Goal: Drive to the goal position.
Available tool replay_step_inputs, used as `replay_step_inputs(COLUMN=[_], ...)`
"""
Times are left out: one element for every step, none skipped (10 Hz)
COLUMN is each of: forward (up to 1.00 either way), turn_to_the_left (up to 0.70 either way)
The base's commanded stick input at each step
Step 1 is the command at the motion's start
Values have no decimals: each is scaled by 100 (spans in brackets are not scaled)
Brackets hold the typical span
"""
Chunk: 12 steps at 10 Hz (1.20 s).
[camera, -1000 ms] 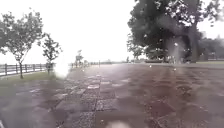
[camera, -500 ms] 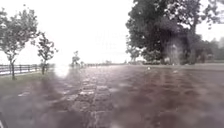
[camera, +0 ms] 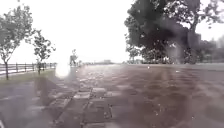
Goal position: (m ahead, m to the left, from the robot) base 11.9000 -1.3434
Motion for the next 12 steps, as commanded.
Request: replay_step_inputs(forward=[70, 70, 70, 70, 70, 70, 70, 70, 70, 70, 70, 70], turn_to_the_left=[0, 0, 0, 0, 0, 0, 0, 0, 0, 0, 0, 0])
